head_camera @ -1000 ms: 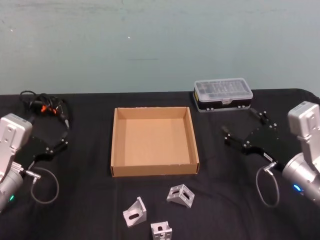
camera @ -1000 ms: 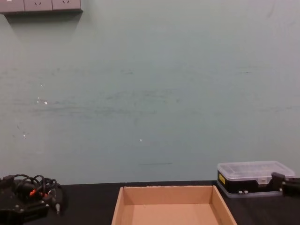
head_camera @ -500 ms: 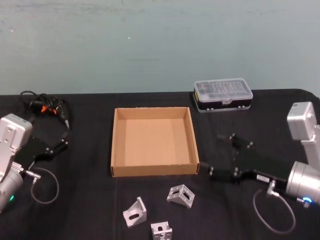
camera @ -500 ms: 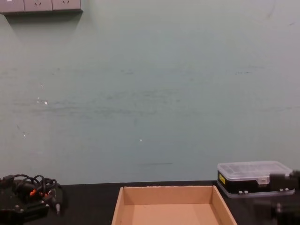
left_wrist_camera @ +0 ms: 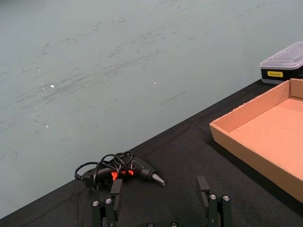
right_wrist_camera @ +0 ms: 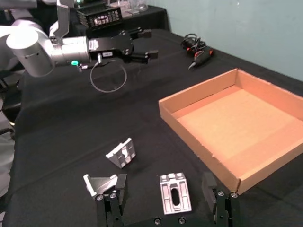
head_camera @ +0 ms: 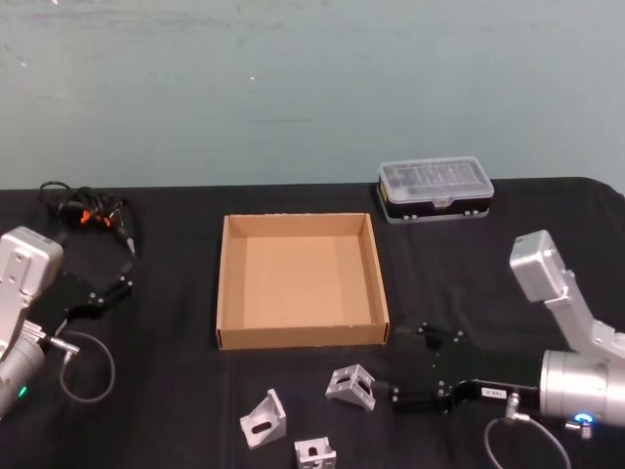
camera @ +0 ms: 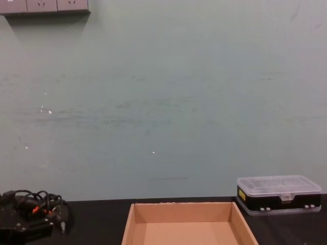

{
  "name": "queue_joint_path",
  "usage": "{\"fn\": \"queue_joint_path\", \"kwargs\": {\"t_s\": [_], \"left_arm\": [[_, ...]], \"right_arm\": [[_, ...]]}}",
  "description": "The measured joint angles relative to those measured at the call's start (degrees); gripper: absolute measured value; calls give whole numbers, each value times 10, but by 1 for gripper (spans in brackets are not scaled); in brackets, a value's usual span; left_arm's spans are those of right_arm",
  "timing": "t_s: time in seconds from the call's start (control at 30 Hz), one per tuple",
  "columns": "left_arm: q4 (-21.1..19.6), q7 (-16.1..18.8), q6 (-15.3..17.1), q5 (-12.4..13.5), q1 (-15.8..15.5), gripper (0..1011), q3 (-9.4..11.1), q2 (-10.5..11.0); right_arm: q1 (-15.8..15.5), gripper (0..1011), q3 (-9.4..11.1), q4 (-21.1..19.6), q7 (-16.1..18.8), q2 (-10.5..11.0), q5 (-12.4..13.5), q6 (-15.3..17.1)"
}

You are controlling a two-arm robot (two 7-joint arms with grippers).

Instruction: Use one hand to pick up the angle iron from the table and place it into the box.

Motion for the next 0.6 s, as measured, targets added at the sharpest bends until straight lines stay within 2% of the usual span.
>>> {"fn": "queue_joint_path", "kwargs": {"t_s": [0.2, 0.6], "left_arm": [[0, 0, 0, 0, 0, 1000, 0, 0], [0, 0, 0, 0, 0, 1000, 0, 0]], "right_arm": [[14, 1004, -22, 16, 5, -8, -17, -4], [26, 1004, -42, 27, -3, -25, -62, -38]]}}
